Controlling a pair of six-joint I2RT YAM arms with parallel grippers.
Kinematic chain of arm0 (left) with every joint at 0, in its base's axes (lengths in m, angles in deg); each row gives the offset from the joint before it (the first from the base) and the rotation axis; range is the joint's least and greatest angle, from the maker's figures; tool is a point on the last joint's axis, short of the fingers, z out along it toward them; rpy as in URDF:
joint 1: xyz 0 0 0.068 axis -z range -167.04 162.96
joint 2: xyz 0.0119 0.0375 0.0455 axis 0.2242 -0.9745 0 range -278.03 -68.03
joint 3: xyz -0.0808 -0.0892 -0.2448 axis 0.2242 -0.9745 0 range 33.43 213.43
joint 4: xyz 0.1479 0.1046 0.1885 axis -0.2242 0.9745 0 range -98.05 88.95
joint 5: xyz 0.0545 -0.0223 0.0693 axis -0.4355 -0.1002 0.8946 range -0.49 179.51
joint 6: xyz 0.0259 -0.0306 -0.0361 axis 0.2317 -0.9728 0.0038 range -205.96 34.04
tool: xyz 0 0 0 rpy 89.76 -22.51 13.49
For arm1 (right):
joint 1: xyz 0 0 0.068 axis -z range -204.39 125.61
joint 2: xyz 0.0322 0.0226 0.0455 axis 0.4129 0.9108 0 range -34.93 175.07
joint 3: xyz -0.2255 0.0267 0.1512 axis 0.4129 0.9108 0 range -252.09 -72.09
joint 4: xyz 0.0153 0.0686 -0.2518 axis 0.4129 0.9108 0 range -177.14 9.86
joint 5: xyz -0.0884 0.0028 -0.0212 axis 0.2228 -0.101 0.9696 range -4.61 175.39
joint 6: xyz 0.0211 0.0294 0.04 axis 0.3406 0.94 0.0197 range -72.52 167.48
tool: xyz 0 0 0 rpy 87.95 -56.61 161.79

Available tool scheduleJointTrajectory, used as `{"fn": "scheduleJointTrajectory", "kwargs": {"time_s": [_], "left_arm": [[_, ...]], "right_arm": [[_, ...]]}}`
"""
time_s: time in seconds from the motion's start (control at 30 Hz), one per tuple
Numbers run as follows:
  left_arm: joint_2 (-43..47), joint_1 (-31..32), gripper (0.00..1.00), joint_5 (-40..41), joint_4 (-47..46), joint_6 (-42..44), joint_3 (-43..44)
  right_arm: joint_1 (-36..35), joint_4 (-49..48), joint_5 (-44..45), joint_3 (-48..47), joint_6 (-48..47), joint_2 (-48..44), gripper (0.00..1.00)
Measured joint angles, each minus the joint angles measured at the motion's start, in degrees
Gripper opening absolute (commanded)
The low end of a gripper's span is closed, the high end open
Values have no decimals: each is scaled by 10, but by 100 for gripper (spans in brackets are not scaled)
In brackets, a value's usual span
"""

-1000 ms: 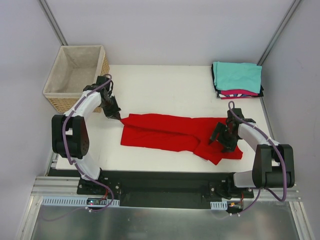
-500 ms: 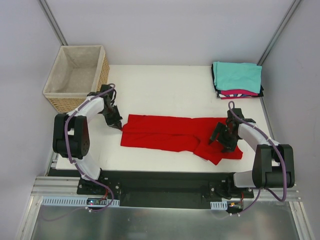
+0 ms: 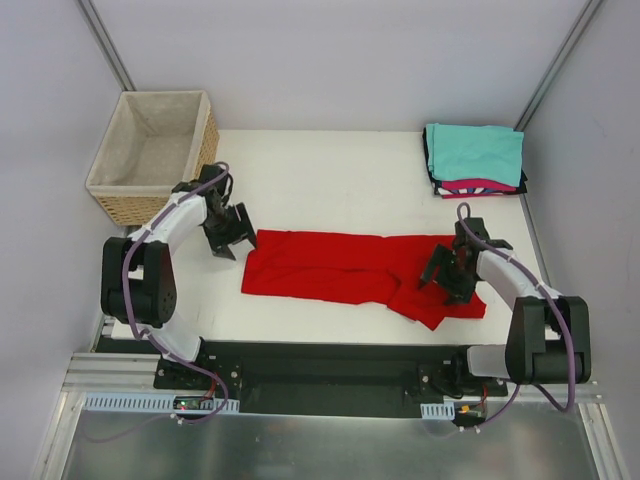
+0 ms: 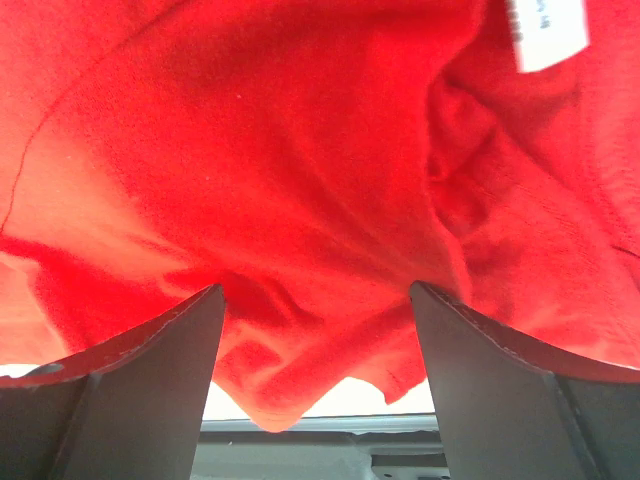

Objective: Fold and stack the t-shirts

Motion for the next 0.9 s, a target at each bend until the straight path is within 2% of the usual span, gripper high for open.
{"fn": "scheduleJointTrajectory", "kwargs": {"time_s": [0.13,0.33,0.7,0.9], "left_arm": [[4,0,64,-5,5,0,67],[16,5,62,-25,9,-13,107],[-39,96,58,-83,-29,-23,103],[-56,115,57,-87,-52,-28,64]], "right_arm": [[0,14,21,-3,-1,-25,81],[0,53,55,-42,0,-94,81],[-5,61,54,-61,10,-121,81],[-7,68,55,-61,10,-122,81]]}}
